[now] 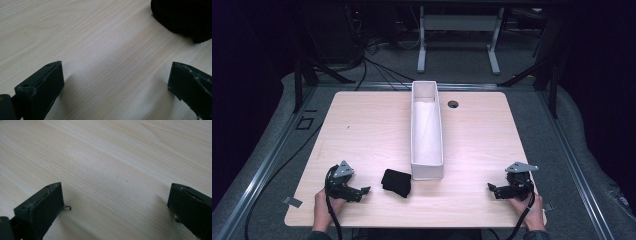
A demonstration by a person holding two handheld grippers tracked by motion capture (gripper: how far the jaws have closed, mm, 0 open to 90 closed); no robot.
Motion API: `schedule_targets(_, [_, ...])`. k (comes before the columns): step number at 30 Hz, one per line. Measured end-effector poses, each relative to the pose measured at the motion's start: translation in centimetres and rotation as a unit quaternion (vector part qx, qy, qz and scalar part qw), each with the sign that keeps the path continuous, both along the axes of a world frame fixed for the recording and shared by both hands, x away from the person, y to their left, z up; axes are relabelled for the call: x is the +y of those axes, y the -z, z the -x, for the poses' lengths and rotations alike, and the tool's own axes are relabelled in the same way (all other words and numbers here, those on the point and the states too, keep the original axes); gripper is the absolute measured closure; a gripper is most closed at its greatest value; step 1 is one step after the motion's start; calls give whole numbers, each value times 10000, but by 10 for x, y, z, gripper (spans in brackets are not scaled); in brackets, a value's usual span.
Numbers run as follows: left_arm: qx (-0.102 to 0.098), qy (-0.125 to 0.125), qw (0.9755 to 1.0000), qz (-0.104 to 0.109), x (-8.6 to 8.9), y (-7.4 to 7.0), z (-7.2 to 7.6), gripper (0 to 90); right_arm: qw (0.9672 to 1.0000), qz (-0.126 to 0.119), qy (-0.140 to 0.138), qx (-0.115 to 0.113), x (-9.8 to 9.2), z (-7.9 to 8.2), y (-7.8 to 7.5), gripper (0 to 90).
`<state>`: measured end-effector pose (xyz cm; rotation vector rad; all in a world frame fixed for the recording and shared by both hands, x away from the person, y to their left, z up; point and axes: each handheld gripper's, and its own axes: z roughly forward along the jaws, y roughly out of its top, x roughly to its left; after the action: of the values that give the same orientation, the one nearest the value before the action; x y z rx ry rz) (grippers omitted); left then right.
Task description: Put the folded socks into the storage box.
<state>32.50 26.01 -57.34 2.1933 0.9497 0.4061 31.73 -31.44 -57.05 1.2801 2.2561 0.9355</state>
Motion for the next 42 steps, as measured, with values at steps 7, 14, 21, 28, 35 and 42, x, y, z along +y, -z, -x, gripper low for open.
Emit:
schedule_targets(7, [0, -26, 10000, 7, -1, 0, 0, 2, 10000, -8, 13, -7, 0, -1, 0, 0])
schedule_targets(14, [-4, 299, 9996, 2, -4, 0, 0, 3, 10000, 11, 48, -14, 0, -1, 0, 0])
schedule_targets(21, [103, 276, 9995, -122, -6, -3, -1, 3, 10000, -17, 67, -34, 0, -1, 0, 2])
schedule_targets(28, [-24, 448, 9985, -305, -6, -17, 0, 19, 9999, -23, 99, -38, 0, -1, 0, 7])
schedule_targets(35, [-7, 705, 9972, -260, -7, -40, 0, 0, 9999, -46, 96, -28, 0, -1, 0, 15])
schedule_targets(42, [-153, 928, 9952, -275, -15, -57, 1, 0, 9999, -55, 139, -54, 0, -1, 0, 23])
